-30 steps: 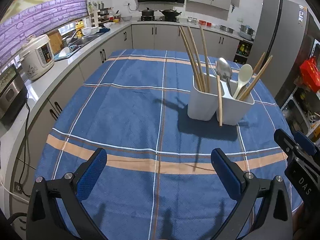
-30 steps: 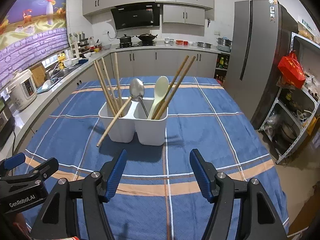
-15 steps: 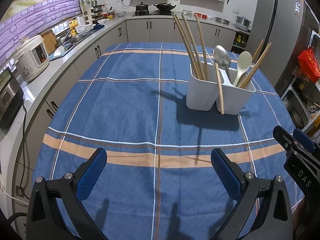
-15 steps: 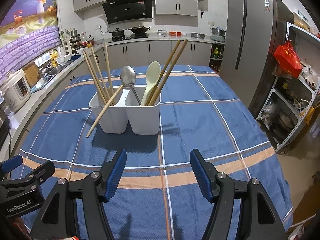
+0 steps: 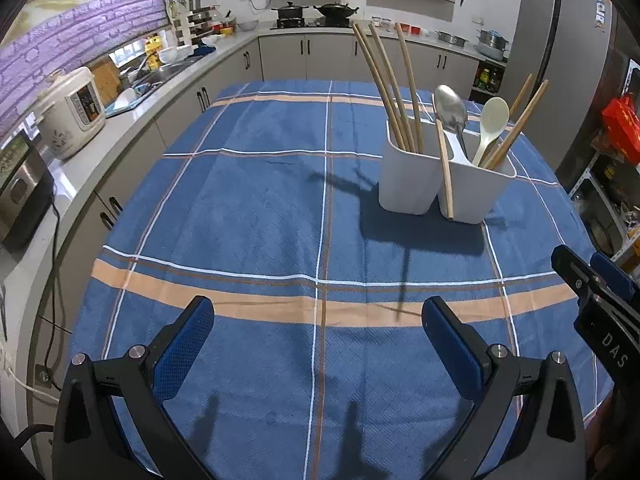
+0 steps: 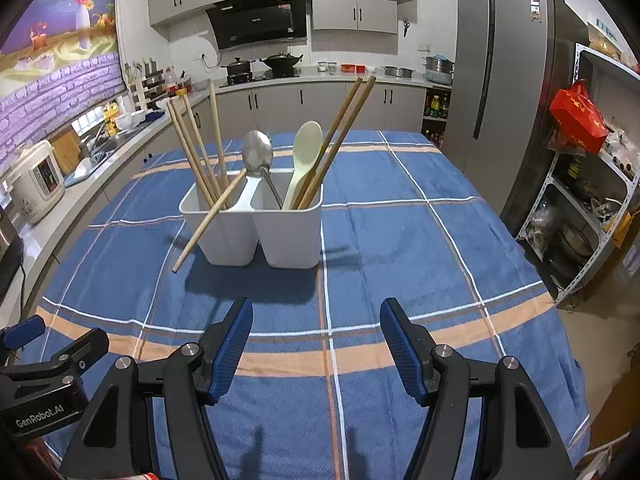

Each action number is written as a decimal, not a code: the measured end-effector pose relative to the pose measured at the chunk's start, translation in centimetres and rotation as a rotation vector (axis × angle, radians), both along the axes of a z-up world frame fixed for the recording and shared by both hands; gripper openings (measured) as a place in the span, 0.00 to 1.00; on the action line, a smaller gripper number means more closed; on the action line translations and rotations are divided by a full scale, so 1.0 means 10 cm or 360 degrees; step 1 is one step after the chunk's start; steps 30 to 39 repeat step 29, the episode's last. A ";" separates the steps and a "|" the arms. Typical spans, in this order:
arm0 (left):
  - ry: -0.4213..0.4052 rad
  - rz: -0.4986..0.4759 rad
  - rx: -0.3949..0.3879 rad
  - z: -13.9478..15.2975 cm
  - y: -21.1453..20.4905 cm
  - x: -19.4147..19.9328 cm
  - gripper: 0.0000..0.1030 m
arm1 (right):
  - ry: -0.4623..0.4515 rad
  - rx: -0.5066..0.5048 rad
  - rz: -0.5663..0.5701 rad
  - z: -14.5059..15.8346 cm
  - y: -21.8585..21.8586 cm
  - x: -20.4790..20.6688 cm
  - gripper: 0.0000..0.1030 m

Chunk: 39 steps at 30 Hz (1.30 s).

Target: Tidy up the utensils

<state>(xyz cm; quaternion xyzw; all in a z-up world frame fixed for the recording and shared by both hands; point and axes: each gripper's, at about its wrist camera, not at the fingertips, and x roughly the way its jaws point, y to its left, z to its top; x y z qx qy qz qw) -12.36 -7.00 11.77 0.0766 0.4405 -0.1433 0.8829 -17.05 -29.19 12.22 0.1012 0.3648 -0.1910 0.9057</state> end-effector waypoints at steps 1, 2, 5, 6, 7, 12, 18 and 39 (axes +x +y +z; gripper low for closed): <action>-0.0006 0.0012 0.0002 0.01 0.00 -0.02 1.00 | -0.0009 0.0002 0.0008 0.01 -0.01 -0.01 0.68; -0.0015 0.0031 0.0002 0.04 -0.01 -0.04 1.00 | -0.0018 0.0003 0.0018 0.02 -0.02 -0.02 0.68; -0.0038 0.0070 -0.0004 0.09 -0.04 -0.12 1.00 | -0.0038 0.0004 0.0061 0.05 -0.06 -0.05 0.68; -0.0051 0.0082 -0.0007 0.12 -0.07 -0.16 1.00 | -0.0046 0.0001 0.0078 0.07 -0.08 -0.08 0.68; -0.0065 0.0092 -0.0009 0.16 -0.10 -0.22 1.00 | -0.0058 -0.0006 0.0096 0.10 -0.10 -0.11 0.68; -0.0116 0.0099 -0.0001 0.27 -0.29 -0.49 1.00 | -0.0112 -0.0037 0.0136 0.22 -0.25 -0.30 0.71; -0.0162 0.0140 -0.0016 0.36 -0.40 -0.77 1.00 | -0.0156 -0.0047 0.0186 0.30 -0.40 -0.52 0.71; -0.0262 0.0210 -0.0019 0.50 -0.49 -1.15 1.00 | -0.0240 -0.0064 0.0323 0.38 -0.45 -0.81 0.73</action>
